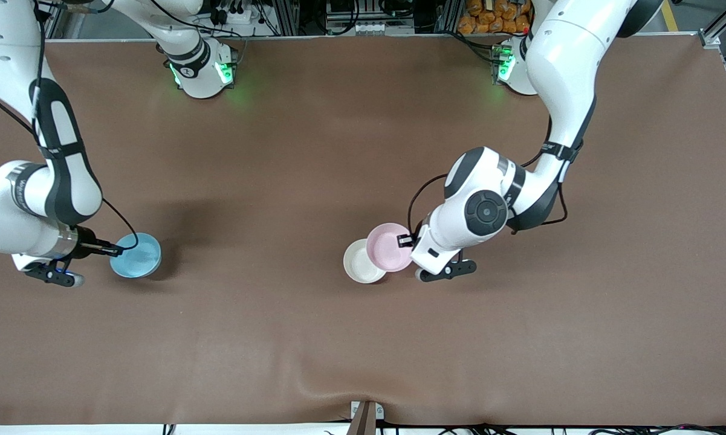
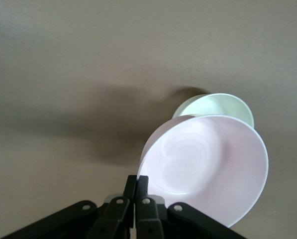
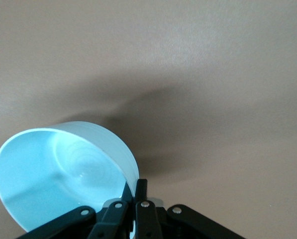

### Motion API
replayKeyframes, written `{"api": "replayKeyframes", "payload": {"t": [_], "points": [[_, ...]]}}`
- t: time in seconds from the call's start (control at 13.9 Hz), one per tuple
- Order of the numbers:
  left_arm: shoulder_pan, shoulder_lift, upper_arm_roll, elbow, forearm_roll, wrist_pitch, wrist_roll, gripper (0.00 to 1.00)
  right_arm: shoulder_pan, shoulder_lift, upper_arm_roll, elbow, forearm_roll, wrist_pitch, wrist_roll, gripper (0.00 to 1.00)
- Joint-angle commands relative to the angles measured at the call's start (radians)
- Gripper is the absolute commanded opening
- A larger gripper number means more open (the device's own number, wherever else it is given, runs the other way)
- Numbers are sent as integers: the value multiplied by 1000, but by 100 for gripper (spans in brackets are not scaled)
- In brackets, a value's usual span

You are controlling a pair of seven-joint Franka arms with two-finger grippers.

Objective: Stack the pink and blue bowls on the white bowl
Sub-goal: 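Carry the pink bowl with the left gripper onto the white bowl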

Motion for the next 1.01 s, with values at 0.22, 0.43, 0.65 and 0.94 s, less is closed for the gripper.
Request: {"api": "replayKeyframes", "payload": {"t": [0.22, 0.43, 0.65, 0.94], "points": [[-172, 83, 132, 66, -10, 90, -94, 0, -15, -76, 15, -21, 10, -6, 1, 0], [-174, 97, 132, 62, -10, 112, -91, 0, -18, -91, 15, -21, 10, -6, 0, 0], [-169, 98, 132, 63, -10, 115, -79, 0, -18, -101, 15, -21, 10, -7, 1, 0], [-172, 105, 132, 63, -14, 152, -80, 0, -19, -113, 17, -20, 12, -32, 1, 0]]}}
